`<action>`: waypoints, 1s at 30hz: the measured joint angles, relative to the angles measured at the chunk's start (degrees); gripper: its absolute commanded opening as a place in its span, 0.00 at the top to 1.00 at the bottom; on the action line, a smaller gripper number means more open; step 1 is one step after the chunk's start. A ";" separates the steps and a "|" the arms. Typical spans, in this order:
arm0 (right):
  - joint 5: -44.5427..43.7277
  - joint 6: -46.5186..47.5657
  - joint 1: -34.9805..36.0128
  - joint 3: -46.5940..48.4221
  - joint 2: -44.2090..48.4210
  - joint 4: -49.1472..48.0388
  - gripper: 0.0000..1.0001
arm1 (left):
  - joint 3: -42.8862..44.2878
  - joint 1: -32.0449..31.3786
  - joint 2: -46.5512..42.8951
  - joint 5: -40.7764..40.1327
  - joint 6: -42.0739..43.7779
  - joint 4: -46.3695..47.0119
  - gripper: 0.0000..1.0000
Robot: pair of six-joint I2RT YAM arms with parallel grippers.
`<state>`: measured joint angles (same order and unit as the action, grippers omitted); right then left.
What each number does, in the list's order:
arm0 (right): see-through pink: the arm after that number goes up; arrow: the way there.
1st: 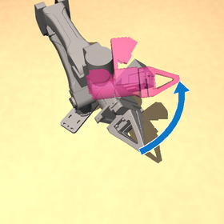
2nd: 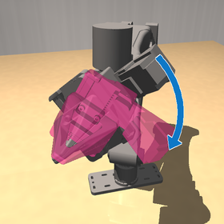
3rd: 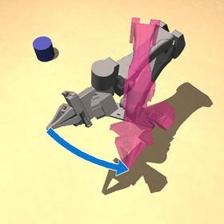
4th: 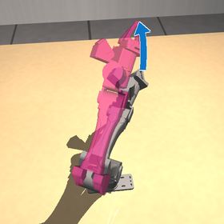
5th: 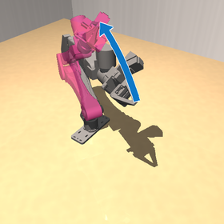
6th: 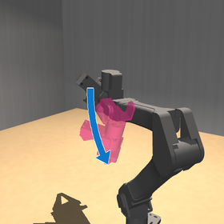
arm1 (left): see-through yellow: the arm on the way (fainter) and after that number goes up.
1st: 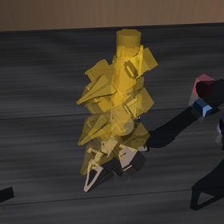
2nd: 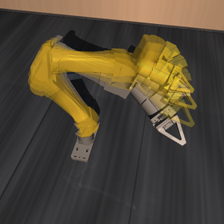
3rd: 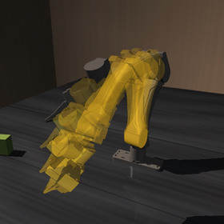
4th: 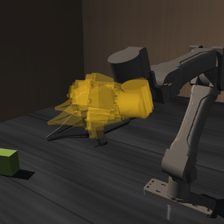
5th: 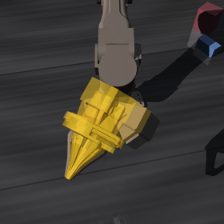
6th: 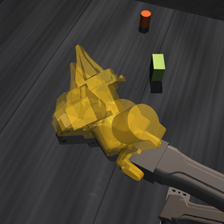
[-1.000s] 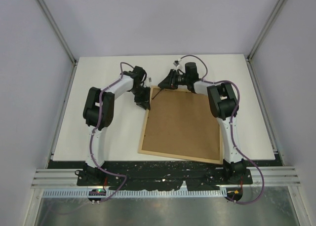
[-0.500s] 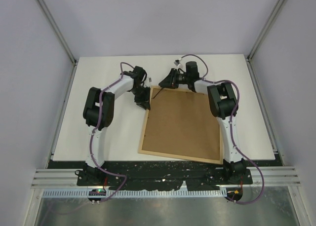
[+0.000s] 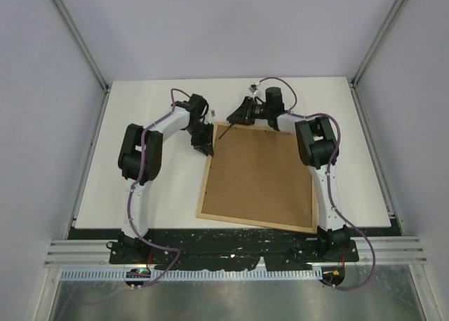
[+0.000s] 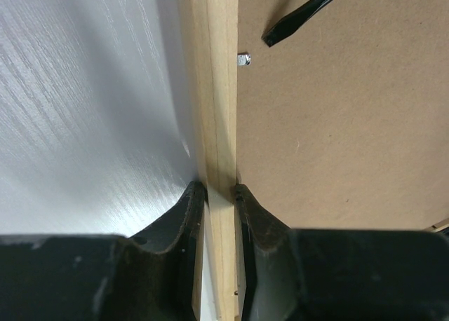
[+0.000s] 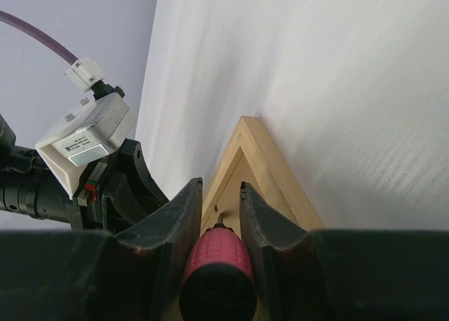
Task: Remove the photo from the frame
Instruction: Release the photo frame item from the photo frame.
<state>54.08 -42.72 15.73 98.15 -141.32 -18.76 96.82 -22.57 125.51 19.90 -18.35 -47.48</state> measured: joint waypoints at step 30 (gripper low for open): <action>-3.10 -9.51 3.43 -14.03 3.39 -12.81 0.92 | -4.44 -0.04 -1.68 3.76 -4.66 1.11 1.00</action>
<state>50.98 -52.23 19.16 84.12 -137.93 -31.57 92.38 -22.61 123.83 23.66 -23.00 -46.37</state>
